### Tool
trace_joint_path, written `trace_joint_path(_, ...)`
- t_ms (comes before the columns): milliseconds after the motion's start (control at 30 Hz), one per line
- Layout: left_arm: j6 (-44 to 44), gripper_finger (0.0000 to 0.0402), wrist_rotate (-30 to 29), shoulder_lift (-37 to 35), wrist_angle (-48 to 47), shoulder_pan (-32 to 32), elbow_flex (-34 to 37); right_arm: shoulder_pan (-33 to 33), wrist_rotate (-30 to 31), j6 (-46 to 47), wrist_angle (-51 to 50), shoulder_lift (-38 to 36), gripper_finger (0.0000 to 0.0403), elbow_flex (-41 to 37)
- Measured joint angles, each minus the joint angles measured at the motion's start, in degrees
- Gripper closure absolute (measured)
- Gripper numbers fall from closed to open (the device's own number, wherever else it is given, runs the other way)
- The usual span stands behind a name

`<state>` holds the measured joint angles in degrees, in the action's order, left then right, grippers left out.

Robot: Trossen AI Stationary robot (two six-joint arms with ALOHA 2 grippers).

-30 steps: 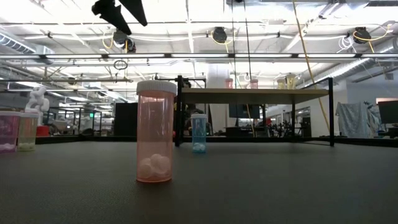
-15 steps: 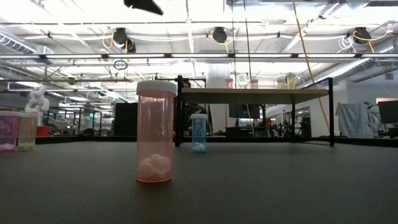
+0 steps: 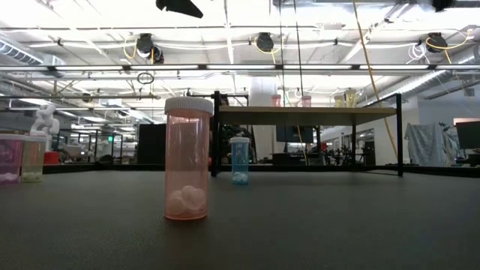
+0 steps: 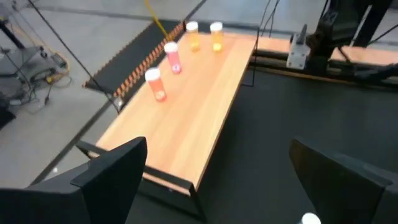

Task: Pick and place medicine bottles onto shelf by color
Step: Put the top middle blue pill bottle on the shelf

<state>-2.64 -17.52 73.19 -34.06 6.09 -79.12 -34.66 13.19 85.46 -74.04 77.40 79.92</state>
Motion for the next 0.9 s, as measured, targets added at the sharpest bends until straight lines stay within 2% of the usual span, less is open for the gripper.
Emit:
trace_joint_path(267, -0.9, 0.0009, 0.0, 5.0, 3.5, 0.7, 0.0, -6.5, -4.4, 16.8, -6.2, -3.0, 0.0359, 0.0)
trace_joint_path(433, -2.4, 0.0009, 0.1, 7.0, 4.2, 0.1, -0.1, -10.7, -6.1, 23.2, -7.6, -2.9, 0.0353, -1.0)
trace_joint_path(733, -0.8, 0.0009, 0.2, 7.5, 5.6, -0.2, 0.0, -15.5, -14.4, 35.2, 5.1, -2.9, 0.0254, -10.3)
trace_joint_path(900, -0.5, 0.0009, 0.1, 7.4, 5.6, -0.3, 0.0, -16.9, -14.9, 39.6, 18.1, -2.9, 0.023, -17.0)
